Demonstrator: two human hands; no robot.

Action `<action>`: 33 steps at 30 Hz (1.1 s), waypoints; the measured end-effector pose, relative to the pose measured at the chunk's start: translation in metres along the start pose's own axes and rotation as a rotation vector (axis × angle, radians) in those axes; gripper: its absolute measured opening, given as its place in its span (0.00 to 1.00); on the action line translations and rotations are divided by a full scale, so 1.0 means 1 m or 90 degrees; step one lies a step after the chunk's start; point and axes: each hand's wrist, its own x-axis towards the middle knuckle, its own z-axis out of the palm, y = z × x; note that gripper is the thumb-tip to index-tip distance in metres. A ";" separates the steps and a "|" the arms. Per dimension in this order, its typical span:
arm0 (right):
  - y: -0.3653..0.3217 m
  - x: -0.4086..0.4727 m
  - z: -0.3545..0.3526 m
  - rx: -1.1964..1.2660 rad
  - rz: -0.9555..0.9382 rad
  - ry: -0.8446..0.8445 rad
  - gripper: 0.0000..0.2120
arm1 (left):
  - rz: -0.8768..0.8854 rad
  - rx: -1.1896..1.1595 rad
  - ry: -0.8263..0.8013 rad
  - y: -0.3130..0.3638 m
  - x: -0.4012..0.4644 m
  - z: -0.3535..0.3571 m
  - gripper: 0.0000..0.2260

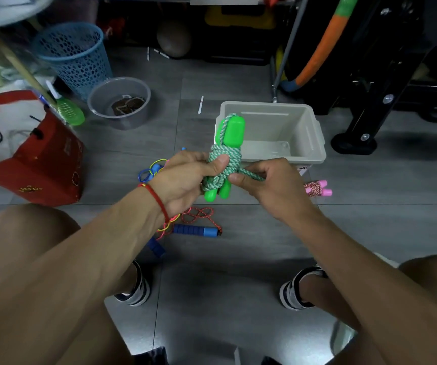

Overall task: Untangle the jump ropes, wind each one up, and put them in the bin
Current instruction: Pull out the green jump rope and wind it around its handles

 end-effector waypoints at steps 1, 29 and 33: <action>-0.002 0.000 0.003 -0.032 0.013 0.016 0.16 | 0.007 0.011 0.037 -0.002 0.001 0.002 0.17; -0.021 0.001 -0.035 0.257 -0.027 -0.280 0.10 | -0.019 -0.197 -0.241 -0.007 -0.015 -0.005 0.29; -0.024 -0.004 -0.034 0.213 -0.017 -0.281 0.11 | -0.049 -0.196 -0.265 -0.004 -0.014 -0.005 0.32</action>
